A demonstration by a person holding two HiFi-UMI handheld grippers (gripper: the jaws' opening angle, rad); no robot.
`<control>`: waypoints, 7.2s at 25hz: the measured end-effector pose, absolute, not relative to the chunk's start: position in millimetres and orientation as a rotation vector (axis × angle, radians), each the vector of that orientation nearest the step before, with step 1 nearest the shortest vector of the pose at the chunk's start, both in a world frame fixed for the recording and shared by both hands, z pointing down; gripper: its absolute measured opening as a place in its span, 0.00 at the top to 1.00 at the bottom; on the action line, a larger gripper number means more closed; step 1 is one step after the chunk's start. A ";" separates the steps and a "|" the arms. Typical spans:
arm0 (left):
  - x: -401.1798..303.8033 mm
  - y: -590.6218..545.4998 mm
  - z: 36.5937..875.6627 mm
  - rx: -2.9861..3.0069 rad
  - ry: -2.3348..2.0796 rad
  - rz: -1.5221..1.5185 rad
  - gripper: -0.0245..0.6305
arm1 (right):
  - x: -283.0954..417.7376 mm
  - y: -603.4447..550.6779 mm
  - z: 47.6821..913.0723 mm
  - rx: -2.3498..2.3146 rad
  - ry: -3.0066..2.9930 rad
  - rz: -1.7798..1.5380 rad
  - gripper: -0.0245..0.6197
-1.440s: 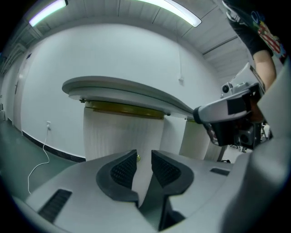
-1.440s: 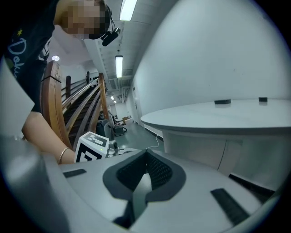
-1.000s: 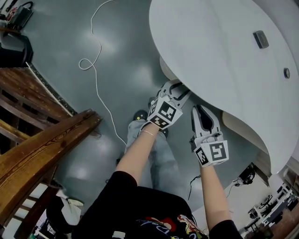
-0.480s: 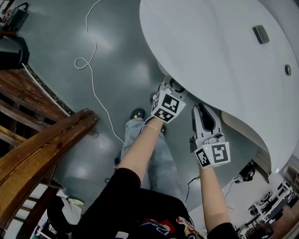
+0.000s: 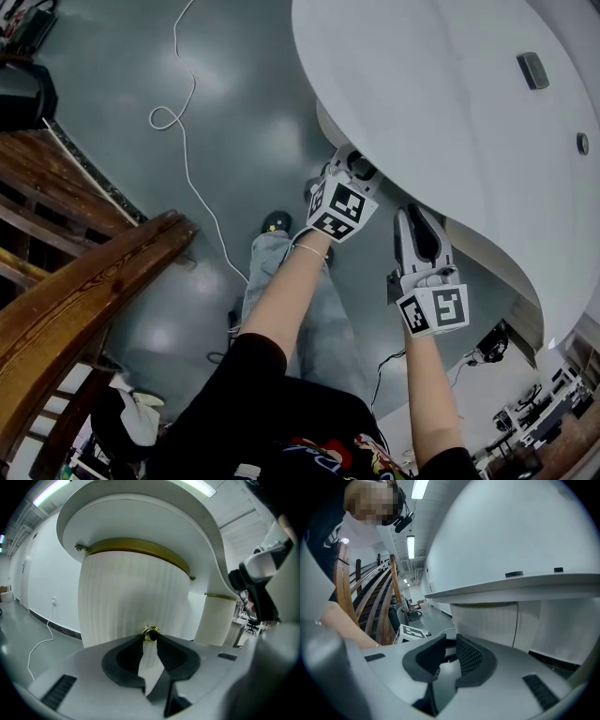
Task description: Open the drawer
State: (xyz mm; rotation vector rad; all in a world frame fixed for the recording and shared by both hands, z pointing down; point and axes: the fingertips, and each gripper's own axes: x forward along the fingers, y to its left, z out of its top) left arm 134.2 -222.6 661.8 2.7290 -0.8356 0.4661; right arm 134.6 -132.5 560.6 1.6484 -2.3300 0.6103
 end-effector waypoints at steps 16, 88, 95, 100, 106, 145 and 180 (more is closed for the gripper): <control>128.7 -219.4 663.3 2.718 -0.792 0.500 0.86 | 133.2 -137.3 559.9 1.651 -2.314 0.612 0.86; 42.3 -100.3 653.0 2.672 -0.667 0.605 0.82 | 108.7 -88.8 521.7 1.757 -2.339 0.644 0.95; 34.9 -87.4 654.5 2.646 -0.663 0.635 0.82 | 114.9 -87.3 512.7 1.788 -2.344 0.642 0.95; 32.3 -81.9 654.8 2.636 -0.653 0.653 0.82 | 117.4 -86.0 510.8 1.797 -2.340 0.648 0.95; 26.8 -75.2 652.3 2.630 -0.639 0.667 0.82 | 117.7 -83.4 505.9 1.800 -2.339 0.649 0.95; 0.6 -33.7 650.4 2.592 -0.568 0.717 0.81 | 107.8 -74.5 491.8 1.773 -2.366 0.668 0.95; -23.0 -135.5 408.7 2.700 -0.962 0.327 0.96 | 157.5 -78.5 404.6 1.959 -2.358 0.657 0.96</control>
